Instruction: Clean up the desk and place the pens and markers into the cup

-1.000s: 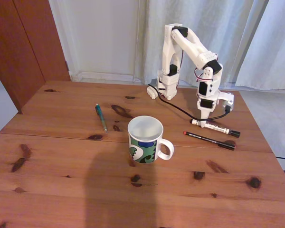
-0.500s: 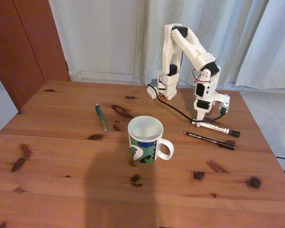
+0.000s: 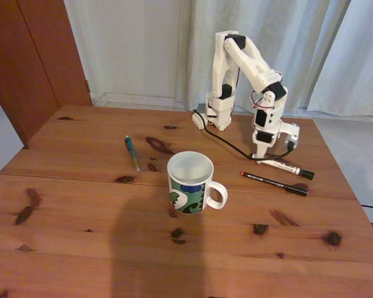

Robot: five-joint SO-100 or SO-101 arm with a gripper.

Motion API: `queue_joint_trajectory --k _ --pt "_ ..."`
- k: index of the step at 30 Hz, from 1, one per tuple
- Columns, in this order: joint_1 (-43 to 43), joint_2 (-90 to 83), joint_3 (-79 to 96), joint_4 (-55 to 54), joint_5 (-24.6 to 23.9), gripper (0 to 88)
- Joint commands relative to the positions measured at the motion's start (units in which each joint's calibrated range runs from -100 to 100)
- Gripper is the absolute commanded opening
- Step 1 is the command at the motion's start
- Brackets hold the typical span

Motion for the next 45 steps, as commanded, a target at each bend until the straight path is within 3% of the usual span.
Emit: queue_joint_trajectory --k 1,9,24,34,40,45 --pt "0.5 -0.5 0.9 -1.1 0.4 3.0" --pt "0.9 -0.7 0.7 -1.1 0.1 0.8" --pt "12.9 -12.9 -6.8 -1.2 2.9 0.8" --pt "21.0 -20.4 -3.1 -15.3 2.4 0.8" --pt "25.3 -21.3 -3.5 -16.8 2.3 0.8" --pt "27.5 -23.1 -3.8 -16.9 -0.7 0.8"
